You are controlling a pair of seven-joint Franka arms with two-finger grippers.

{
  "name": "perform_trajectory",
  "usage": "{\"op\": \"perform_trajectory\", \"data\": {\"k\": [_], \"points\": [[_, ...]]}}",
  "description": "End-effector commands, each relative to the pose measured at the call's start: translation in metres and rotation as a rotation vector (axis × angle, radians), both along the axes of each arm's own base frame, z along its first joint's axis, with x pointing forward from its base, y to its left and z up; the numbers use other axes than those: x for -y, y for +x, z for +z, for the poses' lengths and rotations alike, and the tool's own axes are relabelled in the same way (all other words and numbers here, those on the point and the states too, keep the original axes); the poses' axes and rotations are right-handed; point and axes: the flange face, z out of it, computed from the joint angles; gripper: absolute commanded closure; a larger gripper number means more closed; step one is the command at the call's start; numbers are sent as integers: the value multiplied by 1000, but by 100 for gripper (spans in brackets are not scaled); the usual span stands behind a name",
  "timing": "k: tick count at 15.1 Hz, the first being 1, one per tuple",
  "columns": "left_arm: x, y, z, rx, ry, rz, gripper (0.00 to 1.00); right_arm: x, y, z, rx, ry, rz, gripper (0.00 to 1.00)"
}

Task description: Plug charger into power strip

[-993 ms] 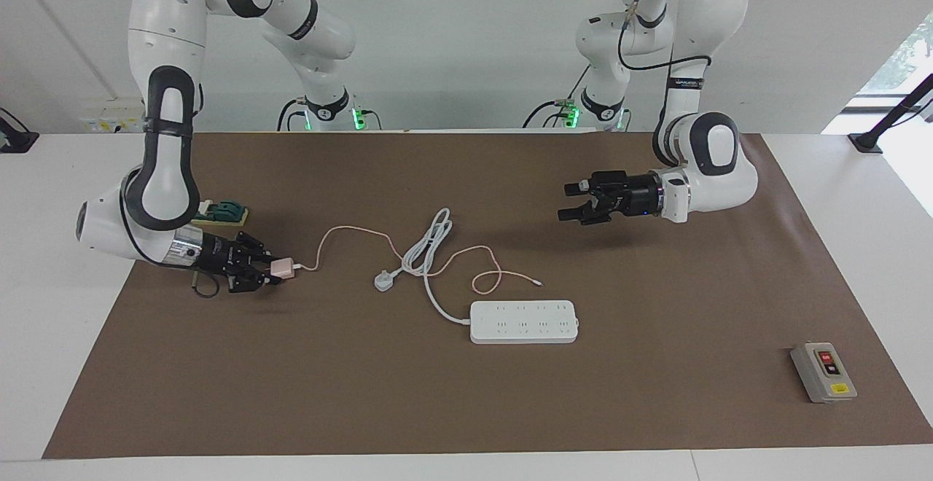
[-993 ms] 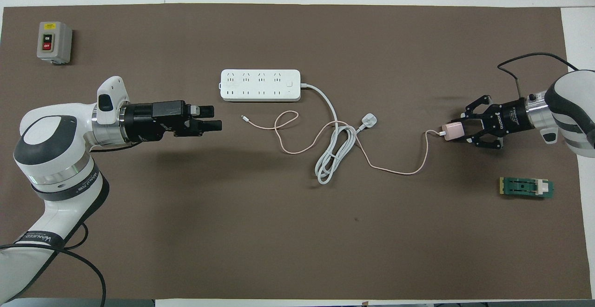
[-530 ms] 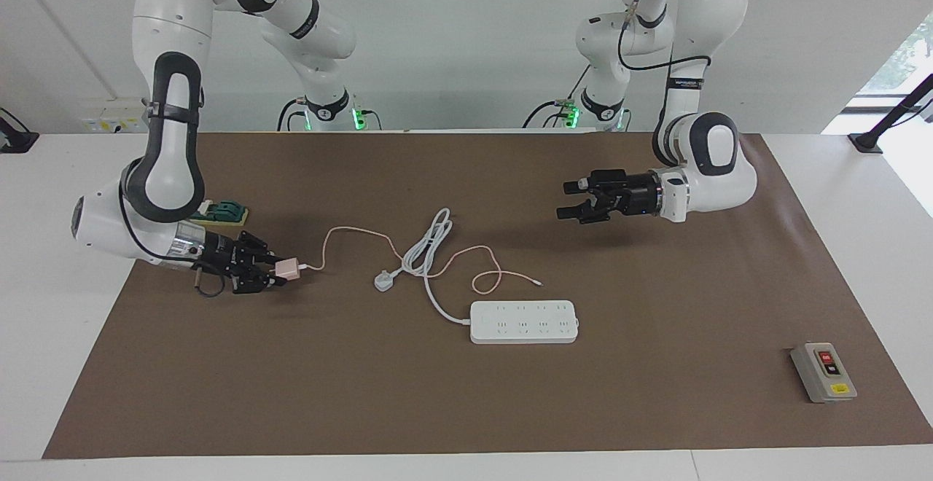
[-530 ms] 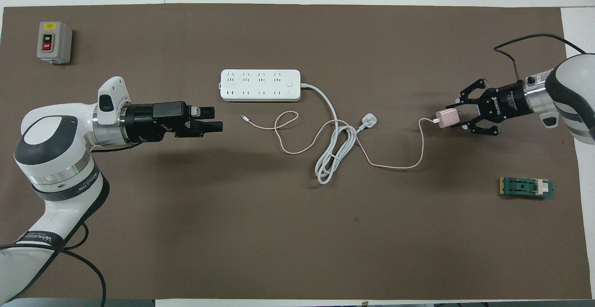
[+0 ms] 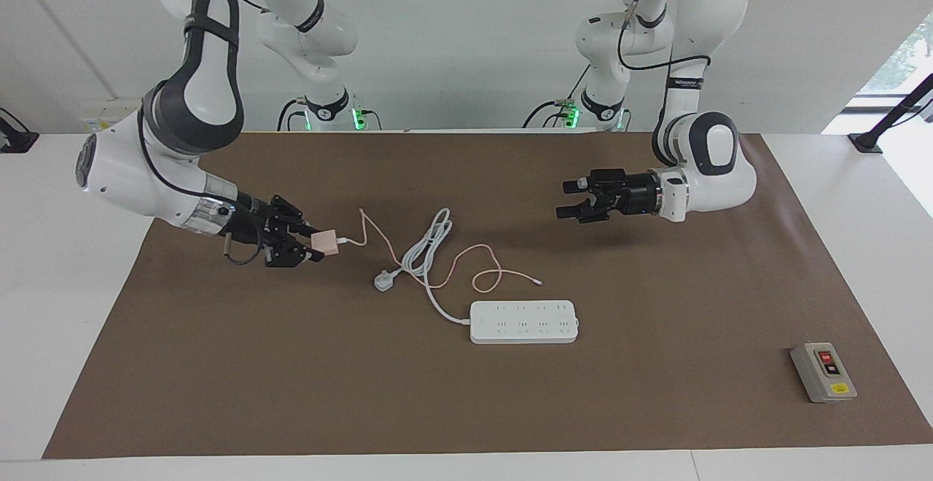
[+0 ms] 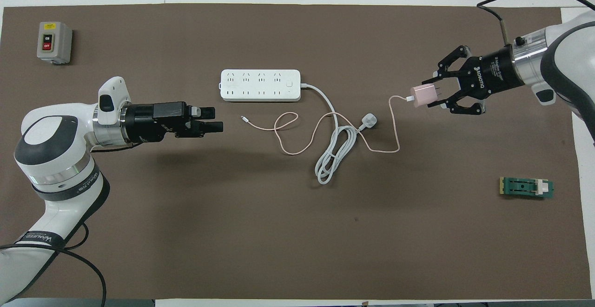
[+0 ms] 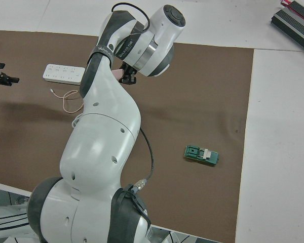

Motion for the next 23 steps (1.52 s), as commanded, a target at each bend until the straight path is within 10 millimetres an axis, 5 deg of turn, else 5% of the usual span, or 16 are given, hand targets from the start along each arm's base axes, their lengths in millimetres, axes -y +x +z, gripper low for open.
{"op": "perform_trajectory", "data": {"k": [1, 7, 11, 15, 21, 23], "points": [[3, 0, 6, -7, -3, 6, 0, -53, 8, 31, -1, -5, 3, 100], [13, 0, 3, -5, 12, 5, 0, -192, -7, 54, 2, -5, -41, 100], [31, 10, 11, 13, 12, 45, 0, -252, -30, 44, 7, -8, -25, 100], [64, 10, 14, 1, -10, 104, 0, -259, -45, 34, -7, -14, -24, 100], [98, 9, 9, 5, 18, 129, 0, -303, -66, 14, 4, -3, -52, 100], [98, 8, 8, 0, 19, 130, 0, -300, -64, 15, -8, -3, -75, 100]]}}
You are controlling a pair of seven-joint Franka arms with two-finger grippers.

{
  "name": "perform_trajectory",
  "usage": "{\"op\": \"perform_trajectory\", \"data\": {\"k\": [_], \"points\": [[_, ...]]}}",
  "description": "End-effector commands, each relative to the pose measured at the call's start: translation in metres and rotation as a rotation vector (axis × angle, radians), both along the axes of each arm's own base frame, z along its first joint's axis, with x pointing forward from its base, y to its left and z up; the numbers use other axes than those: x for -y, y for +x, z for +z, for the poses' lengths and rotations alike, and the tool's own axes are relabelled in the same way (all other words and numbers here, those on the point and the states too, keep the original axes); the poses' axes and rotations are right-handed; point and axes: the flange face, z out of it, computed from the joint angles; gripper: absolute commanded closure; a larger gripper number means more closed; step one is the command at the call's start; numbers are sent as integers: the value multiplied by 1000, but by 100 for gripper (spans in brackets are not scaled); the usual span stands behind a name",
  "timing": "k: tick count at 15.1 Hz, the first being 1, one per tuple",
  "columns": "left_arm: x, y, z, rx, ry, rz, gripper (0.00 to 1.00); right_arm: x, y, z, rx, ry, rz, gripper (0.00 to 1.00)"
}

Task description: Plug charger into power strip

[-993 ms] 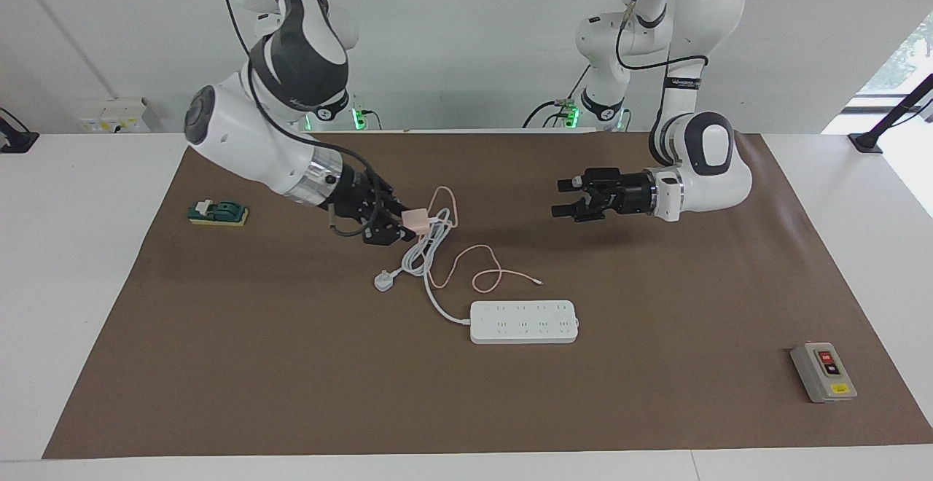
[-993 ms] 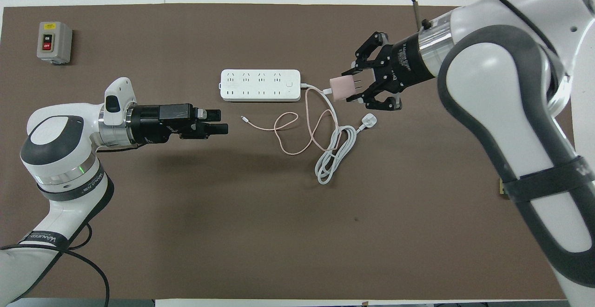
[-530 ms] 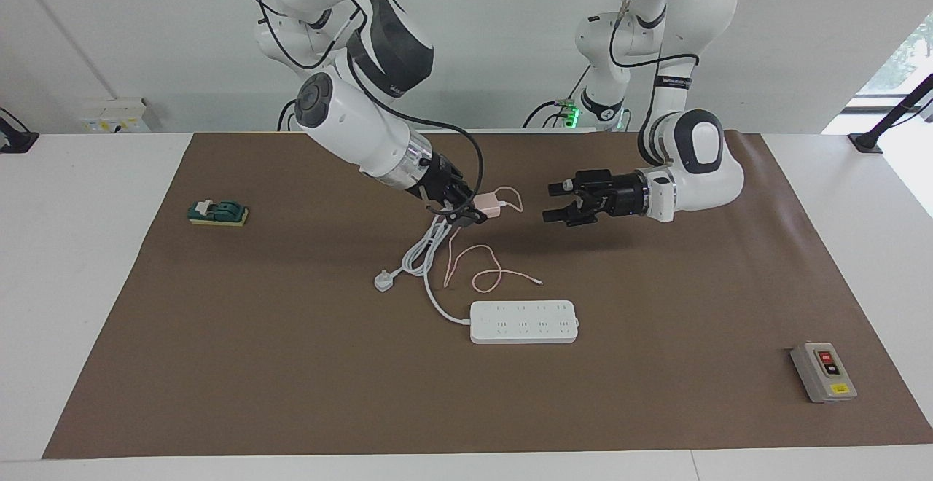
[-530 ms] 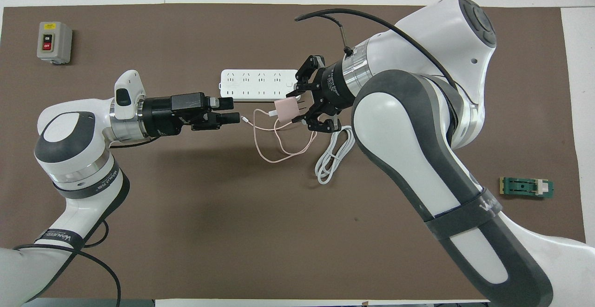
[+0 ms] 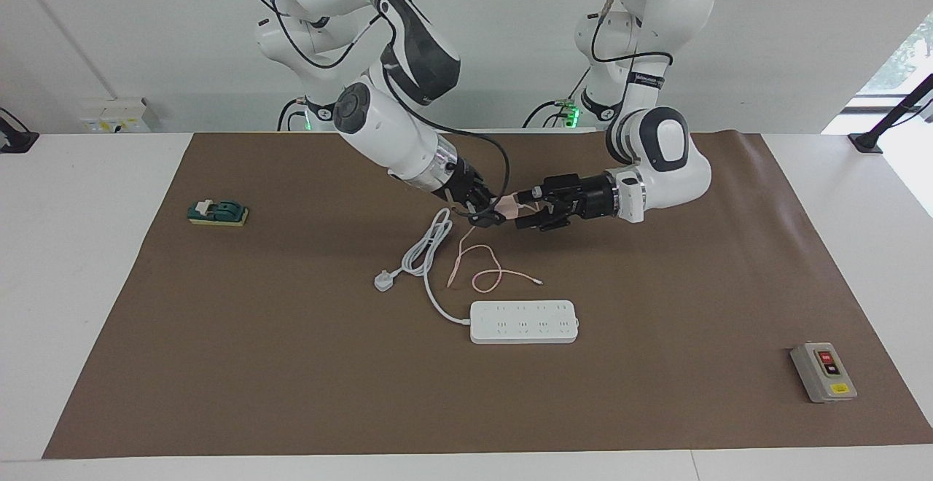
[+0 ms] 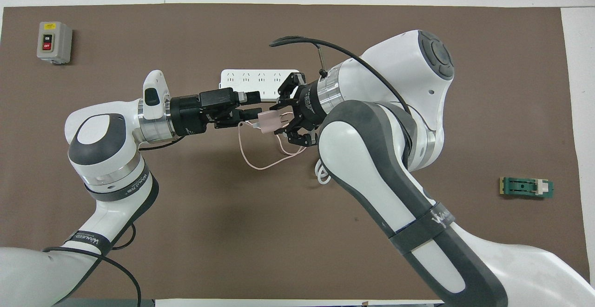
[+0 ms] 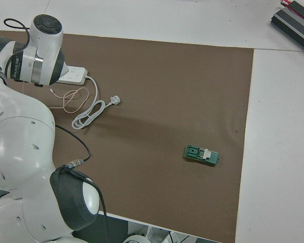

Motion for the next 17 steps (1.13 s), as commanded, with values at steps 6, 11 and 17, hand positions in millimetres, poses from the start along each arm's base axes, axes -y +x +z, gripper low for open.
{"op": "perform_trajectory", "data": {"k": [6, 11, 17], "points": [[-7, 8, -29, 20, -92, -46, 0, 31, 11, 9, -40, 65, -114, 100], [3, 7, -26, 85, -170, -24, 0, 35, 12, 11, -52, 70, -131, 100], [28, -1, -29, 75, -185, -48, 0, 45, 16, 11, -89, 129, -178, 100]]}}
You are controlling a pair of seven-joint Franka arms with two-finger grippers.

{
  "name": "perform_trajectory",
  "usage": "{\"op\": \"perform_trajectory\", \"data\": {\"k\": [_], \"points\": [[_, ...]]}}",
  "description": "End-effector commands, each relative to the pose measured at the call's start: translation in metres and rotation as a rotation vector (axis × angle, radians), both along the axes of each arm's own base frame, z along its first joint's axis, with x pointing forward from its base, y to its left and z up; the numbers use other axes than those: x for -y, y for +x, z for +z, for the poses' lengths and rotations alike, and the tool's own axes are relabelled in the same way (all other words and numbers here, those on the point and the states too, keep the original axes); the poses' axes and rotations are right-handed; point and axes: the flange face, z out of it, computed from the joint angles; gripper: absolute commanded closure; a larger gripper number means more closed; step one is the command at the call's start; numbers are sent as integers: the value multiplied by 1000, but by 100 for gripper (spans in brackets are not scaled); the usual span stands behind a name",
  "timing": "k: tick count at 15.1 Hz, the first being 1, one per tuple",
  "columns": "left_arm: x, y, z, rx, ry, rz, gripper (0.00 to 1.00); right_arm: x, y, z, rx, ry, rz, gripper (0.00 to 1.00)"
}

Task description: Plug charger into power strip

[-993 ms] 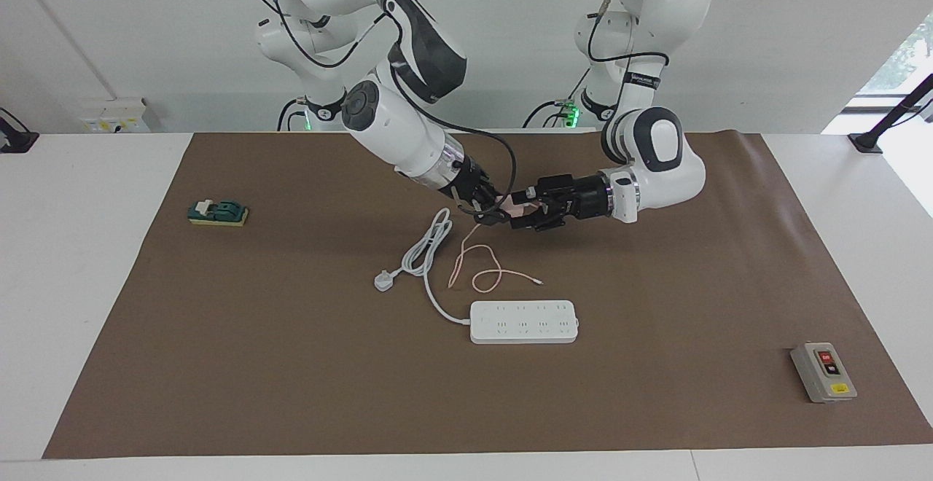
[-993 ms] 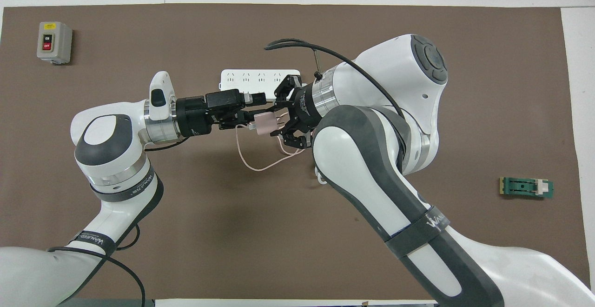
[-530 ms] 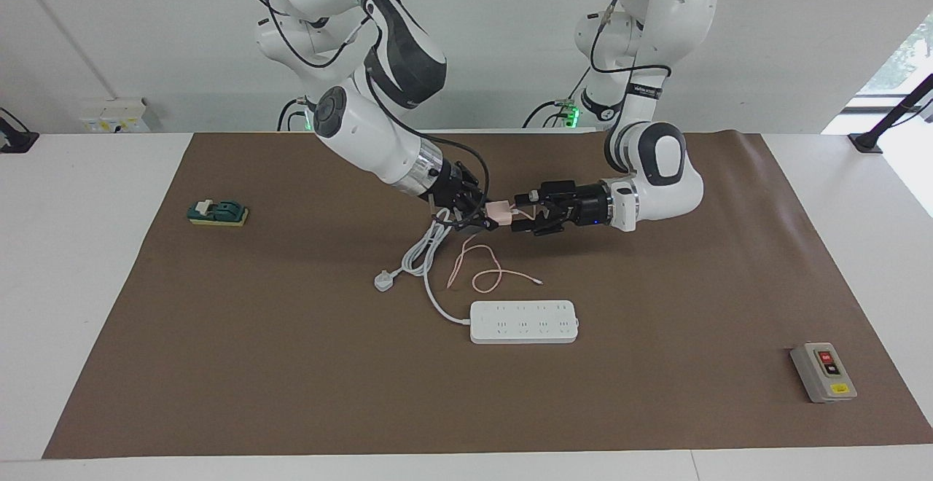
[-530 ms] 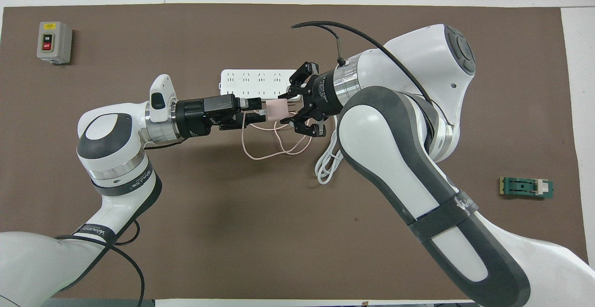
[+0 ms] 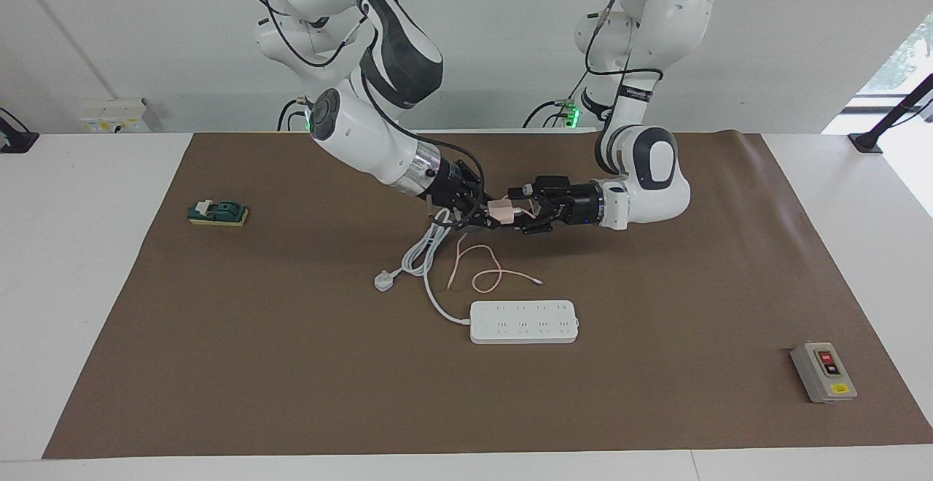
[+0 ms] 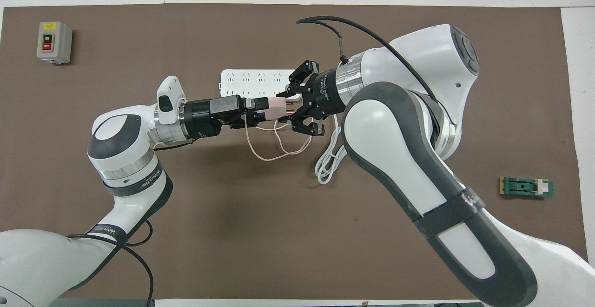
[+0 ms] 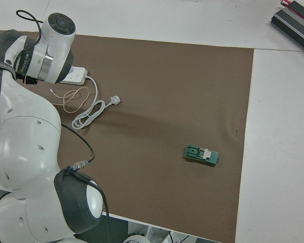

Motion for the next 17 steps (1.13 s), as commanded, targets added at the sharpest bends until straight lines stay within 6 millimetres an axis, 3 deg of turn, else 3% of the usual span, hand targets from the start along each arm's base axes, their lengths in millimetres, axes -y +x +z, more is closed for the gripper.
{"op": "perform_trajectory", "data": {"k": [1, 5, 7, 11, 17], "points": [[14, 0, -5, 10, -23, -11, 0, 10, -4, 3, -23, 25, -39, 100], [14, 0, -4, 12, -17, -12, 8, 11, -4, 3, -21, 25, -38, 100], [14, 0, -5, 10, -17, -11, 17, 10, -4, 4, -18, 27, -38, 100], [11, 2, -5, 12, -2, -2, 48, 9, -5, 3, -14, 24, -39, 100], [9, 7, -9, -7, 38, 41, 49, 8, -9, -2, -19, 18, -35, 100]]}}
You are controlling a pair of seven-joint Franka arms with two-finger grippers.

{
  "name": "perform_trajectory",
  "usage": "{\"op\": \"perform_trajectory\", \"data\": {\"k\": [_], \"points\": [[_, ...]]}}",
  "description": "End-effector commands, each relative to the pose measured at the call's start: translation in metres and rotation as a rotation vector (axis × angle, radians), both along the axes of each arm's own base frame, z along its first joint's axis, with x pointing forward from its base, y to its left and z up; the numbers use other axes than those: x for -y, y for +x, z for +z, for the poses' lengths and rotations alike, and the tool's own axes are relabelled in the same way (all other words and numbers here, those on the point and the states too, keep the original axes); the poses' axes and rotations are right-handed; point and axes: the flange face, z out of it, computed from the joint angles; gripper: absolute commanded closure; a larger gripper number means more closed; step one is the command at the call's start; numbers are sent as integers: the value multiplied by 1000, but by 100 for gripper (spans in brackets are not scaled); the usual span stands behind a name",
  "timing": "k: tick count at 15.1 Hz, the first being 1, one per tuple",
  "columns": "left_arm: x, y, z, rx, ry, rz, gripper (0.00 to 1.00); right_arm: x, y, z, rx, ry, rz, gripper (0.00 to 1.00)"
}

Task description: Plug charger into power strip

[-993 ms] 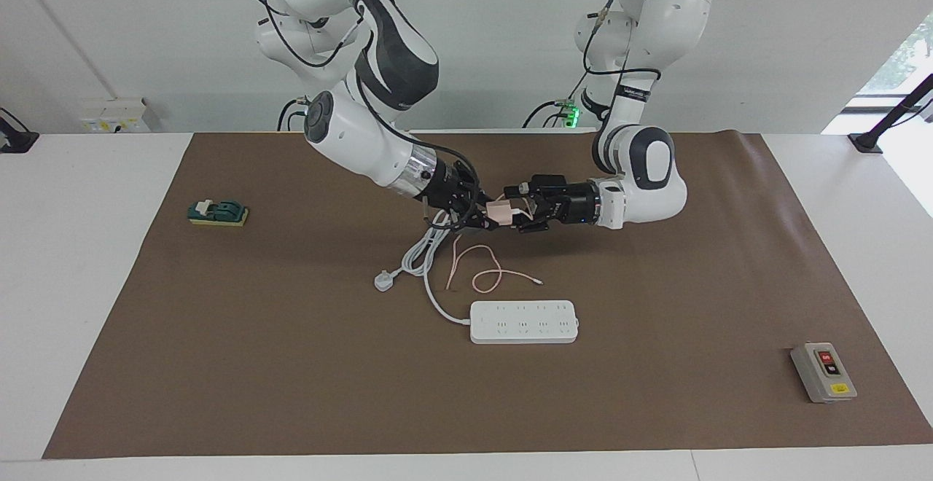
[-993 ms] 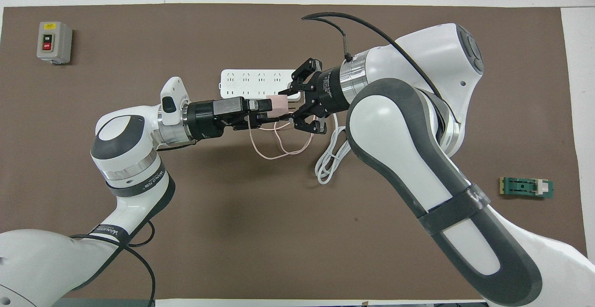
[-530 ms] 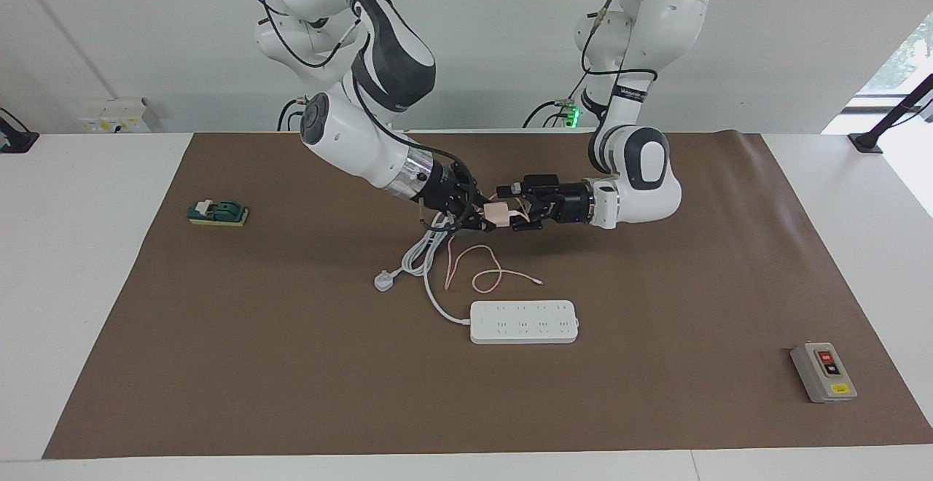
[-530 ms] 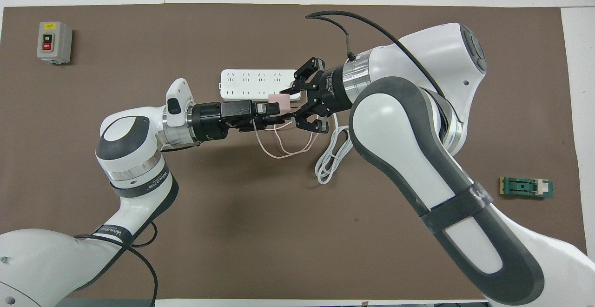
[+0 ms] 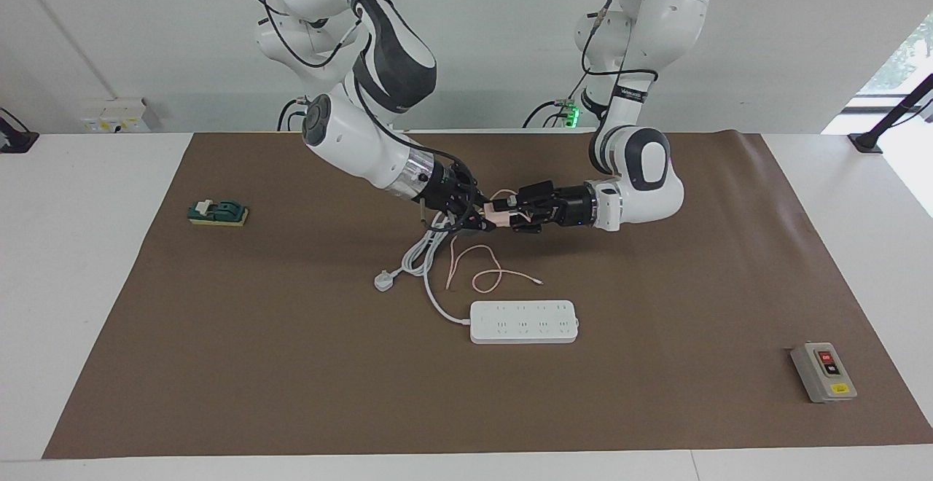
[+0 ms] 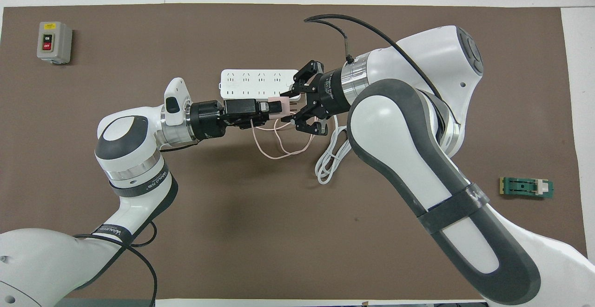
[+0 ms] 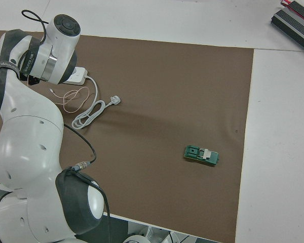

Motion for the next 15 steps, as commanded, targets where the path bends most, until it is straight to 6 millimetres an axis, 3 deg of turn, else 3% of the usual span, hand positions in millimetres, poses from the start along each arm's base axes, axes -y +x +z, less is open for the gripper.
{"op": "perform_trajectory", "data": {"k": [1, 5, 6, 7, 10, 15], "points": [[4, 7, -1, -4, 8, 28, 49, 3, -8, 5, -1, 16, -24, 100], [10, 8, 6, -4, 16, 15, 61, 3, -8, 4, 4, 15, -32, 100], [14, 6, 8, -4, 17, 9, 67, 2, -9, 3, 4, 14, -31, 100], [15, 6, 8, -5, 22, 9, 83, 2, -9, 3, 4, 14, -32, 100], [14, 6, 5, 3, 49, 2, 98, 3, -9, 1, 5, 12, -35, 100], [5, 12, 14, 41, 131, -7, 100, 3, -9, 1, 4, 11, -33, 100]]}}
